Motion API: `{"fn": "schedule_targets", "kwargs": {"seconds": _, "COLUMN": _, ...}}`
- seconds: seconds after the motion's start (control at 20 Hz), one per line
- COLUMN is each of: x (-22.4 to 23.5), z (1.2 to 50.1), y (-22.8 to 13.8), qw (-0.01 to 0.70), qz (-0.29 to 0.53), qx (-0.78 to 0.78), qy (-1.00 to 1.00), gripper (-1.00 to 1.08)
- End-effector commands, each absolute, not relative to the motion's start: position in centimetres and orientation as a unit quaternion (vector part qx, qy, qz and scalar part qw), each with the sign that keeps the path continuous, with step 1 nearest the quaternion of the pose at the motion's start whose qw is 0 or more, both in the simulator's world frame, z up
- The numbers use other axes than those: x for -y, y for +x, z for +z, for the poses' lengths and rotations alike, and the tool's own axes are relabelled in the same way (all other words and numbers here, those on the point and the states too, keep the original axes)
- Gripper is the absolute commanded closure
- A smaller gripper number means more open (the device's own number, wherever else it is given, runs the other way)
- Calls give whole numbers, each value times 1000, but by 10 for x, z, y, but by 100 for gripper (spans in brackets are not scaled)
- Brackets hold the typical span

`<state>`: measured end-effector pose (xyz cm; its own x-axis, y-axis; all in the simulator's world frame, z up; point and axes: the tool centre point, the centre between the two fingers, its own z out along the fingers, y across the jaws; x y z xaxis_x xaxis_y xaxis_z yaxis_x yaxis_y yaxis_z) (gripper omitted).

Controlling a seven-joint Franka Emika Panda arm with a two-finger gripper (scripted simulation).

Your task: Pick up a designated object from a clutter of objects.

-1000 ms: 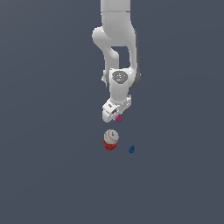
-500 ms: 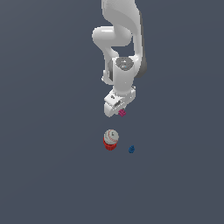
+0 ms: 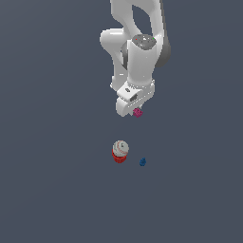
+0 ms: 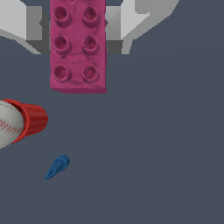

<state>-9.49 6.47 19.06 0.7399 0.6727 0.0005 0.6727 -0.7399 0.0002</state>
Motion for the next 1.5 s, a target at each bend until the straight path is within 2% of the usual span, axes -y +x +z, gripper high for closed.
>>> {"fn": "schedule_targets", "kwargs": {"seconds": 0.0, "x": -69, "z": 213, "y": -93, "qw": 0, "qz": 0, "qx": 361, "qy": -933, "gripper": 108}}
{"fn": "schedule_targets", "kwargs": {"seconds": 0.85, "x": -100, "z": 363, "y": -69, "qw": 0, "qz": 0, "qx": 361, "qy": -933, "gripper": 108}}
{"fn": "schedule_targets", "kwargs": {"seconds": 1.45, "x": -110, "z": 410, "y": -58, "qw": 0, "qz": 0, "qx": 360, "qy": -933, "gripper": 108}}
